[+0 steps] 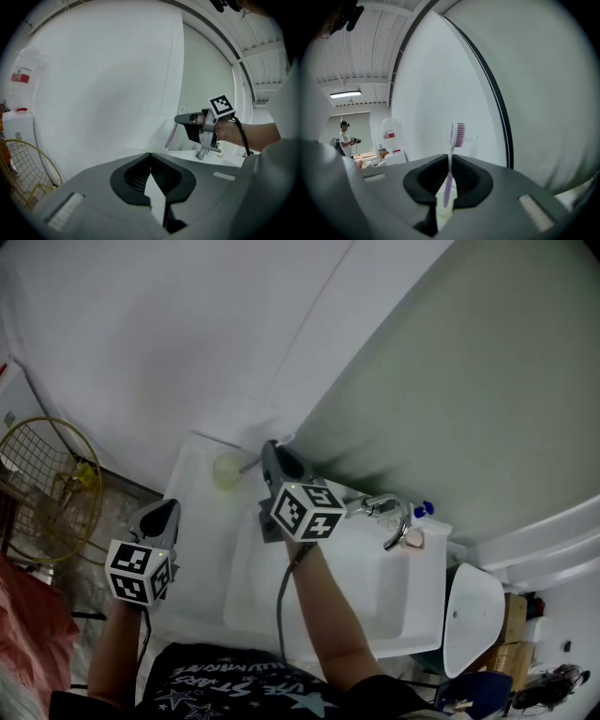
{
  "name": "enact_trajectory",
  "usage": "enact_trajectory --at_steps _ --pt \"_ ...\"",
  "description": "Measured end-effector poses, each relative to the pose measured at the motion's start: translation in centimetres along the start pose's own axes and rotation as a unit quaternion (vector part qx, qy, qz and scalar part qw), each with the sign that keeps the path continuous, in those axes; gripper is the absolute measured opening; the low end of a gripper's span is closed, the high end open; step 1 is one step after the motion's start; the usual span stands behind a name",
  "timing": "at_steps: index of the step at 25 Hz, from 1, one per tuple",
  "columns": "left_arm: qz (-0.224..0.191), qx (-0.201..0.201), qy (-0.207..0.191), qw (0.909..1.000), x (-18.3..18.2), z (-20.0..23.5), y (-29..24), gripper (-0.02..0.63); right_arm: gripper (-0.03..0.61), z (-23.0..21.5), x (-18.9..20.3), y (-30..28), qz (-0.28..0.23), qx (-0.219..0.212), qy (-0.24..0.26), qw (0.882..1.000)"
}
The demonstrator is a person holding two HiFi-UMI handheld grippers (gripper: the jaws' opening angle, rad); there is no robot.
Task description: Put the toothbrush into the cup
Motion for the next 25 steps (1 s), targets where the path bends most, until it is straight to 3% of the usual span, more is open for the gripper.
enact_trajectory --at_steps 25 --pt "0.034 0.002 0.033 0.9989 2.6 2.1 -3.6 0.009 0.028 -1.2 6.8 -6.0 0.091 -0.026 0.004 0.996"
Point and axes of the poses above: the fingertips, and each gripper's own axes: y backward along the fingers, z to its left, x out of its underside, the point moved 7 cm from there along y, backward along the fingers, and after that the axes turned 8 degrees about -y, right-handed, at the moved point
